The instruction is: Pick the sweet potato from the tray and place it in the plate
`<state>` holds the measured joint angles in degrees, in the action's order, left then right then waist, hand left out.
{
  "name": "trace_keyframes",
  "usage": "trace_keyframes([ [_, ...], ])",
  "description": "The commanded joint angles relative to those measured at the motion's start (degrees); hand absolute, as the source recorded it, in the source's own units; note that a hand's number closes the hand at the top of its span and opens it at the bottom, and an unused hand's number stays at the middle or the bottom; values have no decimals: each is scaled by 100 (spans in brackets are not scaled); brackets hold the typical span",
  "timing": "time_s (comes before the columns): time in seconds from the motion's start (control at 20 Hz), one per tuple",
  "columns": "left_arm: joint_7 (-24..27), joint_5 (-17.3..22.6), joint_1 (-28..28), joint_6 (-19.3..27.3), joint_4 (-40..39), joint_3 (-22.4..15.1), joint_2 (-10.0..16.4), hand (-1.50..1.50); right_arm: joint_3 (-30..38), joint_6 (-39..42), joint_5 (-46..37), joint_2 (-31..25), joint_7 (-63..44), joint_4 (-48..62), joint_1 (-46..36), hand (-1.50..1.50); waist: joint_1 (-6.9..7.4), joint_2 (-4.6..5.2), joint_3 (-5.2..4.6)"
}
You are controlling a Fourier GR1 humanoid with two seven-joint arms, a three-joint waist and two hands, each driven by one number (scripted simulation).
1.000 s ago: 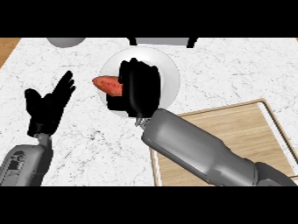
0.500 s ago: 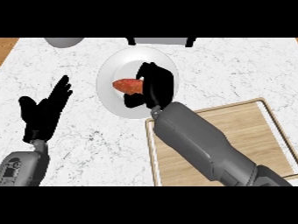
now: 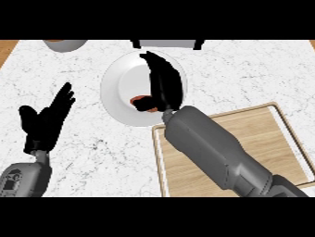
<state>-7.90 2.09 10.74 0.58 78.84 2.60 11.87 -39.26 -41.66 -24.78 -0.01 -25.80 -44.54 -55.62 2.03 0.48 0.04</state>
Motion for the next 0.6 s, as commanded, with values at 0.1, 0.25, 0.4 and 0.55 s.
trace_keyframes([
  [0.1, -55, -52, 197, 17, -227, 24, 1, 0, 108, -398, 769, 1, 1043, -1177, 0, -150, -47, -9, 0],
  [0.25, -184, -71, -163, 89, 208, 34, 38, 0, 667, -434, 1253, 1, 1248, -1449, 288, -150, -101, -43, 2],
  [0.4, 260, 53, -221, -93, -73, 164, 68, 0, 629, -233, 2015, 1, 719, -1943, 389, -150, -94, -41, -3],
  [0.55, 24, 7, 54, -21, -167, 145, 31, 0, 1242, 438, 2738, 1, 1510, -1855, 705, -150, -132, -9, 1],
])
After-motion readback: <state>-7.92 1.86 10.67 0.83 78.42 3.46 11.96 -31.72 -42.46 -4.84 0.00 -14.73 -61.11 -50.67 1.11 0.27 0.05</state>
